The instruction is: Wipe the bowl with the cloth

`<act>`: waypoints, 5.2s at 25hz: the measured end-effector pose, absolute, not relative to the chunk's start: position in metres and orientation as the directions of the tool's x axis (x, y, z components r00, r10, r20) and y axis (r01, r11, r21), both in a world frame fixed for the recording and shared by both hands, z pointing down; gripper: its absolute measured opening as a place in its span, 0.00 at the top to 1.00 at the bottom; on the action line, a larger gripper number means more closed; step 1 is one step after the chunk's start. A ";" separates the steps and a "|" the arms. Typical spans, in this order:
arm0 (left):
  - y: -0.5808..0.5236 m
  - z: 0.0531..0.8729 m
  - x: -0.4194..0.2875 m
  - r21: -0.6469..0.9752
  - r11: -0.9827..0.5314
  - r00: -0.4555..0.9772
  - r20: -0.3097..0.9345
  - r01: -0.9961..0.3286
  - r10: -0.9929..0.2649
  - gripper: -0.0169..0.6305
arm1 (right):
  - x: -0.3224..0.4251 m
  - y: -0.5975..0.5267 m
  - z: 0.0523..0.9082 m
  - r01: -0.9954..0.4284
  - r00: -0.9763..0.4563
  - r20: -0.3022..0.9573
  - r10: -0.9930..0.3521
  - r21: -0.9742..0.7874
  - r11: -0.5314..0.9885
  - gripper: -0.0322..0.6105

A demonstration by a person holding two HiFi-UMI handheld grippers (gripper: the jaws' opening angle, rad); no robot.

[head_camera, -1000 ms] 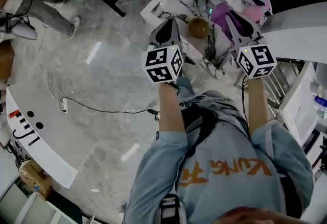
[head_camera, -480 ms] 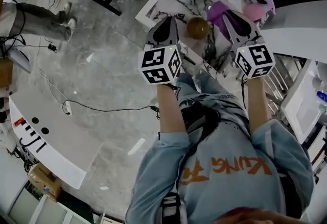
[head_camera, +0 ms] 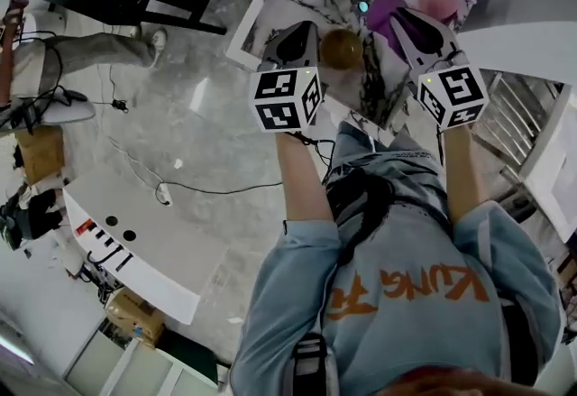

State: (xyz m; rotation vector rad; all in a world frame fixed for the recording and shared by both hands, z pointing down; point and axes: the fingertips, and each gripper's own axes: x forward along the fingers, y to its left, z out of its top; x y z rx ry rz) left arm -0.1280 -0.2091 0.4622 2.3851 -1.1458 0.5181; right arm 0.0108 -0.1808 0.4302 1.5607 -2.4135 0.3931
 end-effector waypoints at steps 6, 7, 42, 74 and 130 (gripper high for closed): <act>-0.223 0.519 -0.101 0.232 -0.616 0.588 0.659 -0.753 -0.470 0.94 | 0.031 -0.184 0.443 -0.910 -0.382 0.401 -0.832 -0.008 0.414 0.84; -0.223 0.532 -0.099 0.219 -0.633 0.576 0.692 -0.742 -0.436 0.94 | 0.032 -0.184 0.444 -0.907 -0.387 0.405 -0.829 -0.002 0.422 0.84; -0.196 0.725 -0.101 0.286 -0.729 0.260 0.954 -0.622 0.153 0.77 | 0.051 -0.199 0.492 -0.868 -0.483 0.430 -0.763 -0.120 0.482 0.84; -0.201 0.478 -0.151 0.273 -0.606 0.628 0.589 -0.747 -0.509 0.93 | -0.004 -0.172 0.406 -0.906 -0.413 0.244 -0.877 -0.018 0.422 0.84; -0.100 0.375 -0.040 0.247 -0.873 0.901 0.226 -0.421 -0.371 0.93 | -0.060 -0.082 0.284 -0.255 -0.965 0.018 -0.262 0.178 0.951 0.84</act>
